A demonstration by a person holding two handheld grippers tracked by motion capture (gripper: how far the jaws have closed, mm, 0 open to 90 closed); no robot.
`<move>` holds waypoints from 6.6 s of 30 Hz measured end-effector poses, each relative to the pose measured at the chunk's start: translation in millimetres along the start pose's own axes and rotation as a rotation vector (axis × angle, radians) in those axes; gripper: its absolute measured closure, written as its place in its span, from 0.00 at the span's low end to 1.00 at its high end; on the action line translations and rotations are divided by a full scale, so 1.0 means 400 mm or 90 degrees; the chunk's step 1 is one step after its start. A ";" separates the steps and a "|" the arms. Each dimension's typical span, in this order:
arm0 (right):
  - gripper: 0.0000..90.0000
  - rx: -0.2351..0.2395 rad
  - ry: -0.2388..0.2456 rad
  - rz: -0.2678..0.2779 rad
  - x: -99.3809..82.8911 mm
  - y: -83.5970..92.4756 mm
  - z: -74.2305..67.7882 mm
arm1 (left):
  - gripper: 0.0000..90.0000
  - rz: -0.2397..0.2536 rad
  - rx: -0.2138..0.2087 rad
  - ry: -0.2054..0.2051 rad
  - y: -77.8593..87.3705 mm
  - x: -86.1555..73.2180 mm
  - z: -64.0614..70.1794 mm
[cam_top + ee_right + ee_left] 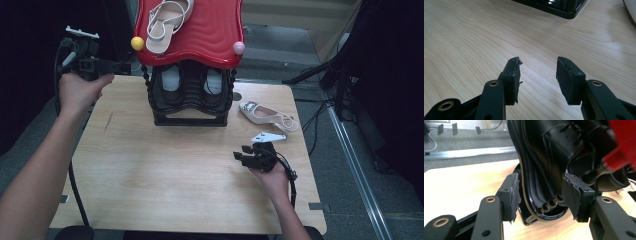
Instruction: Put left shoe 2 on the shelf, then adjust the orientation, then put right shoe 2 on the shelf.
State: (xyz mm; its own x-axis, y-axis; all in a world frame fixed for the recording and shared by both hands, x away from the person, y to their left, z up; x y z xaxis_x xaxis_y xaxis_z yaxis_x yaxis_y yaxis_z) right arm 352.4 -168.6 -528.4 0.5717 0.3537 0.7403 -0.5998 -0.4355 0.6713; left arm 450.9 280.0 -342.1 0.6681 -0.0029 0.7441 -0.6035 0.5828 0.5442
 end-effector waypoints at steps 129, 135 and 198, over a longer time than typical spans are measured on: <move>1.00 -0.164 -0.182 0.004 0.108 -0.003 0.403 | 0.54 -0.076 -0.064 -0.037 -0.171 -0.486 -0.008; 1.00 -0.150 -0.191 -0.005 0.100 -0.004 0.390 | 0.53 -0.074 -0.072 -0.026 -0.172 -0.485 -0.012; 0.84 -0.162 -0.165 -0.011 0.146 -0.119 0.290 | 0.53 -0.109 -0.069 -0.030 -0.205 -0.507 -0.015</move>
State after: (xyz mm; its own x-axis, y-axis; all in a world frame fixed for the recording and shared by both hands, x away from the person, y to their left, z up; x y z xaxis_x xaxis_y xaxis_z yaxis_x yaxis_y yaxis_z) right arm 479.4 -223.2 -521.4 0.6862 0.1228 0.7170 -0.6906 -0.1995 0.6952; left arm 367.7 237.6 -539.8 0.7343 -0.1465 0.6628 -0.4301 0.6550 0.6213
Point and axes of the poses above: each handheld gripper's, and its own axes: y roughly backward along the jaws, x roughly out of its top, z roughly to its right, the point moved 4 cm from there along -y, roughly forward along the jaws, and after that the axes turned 10 degrees about -x, right-handed, at the moved point
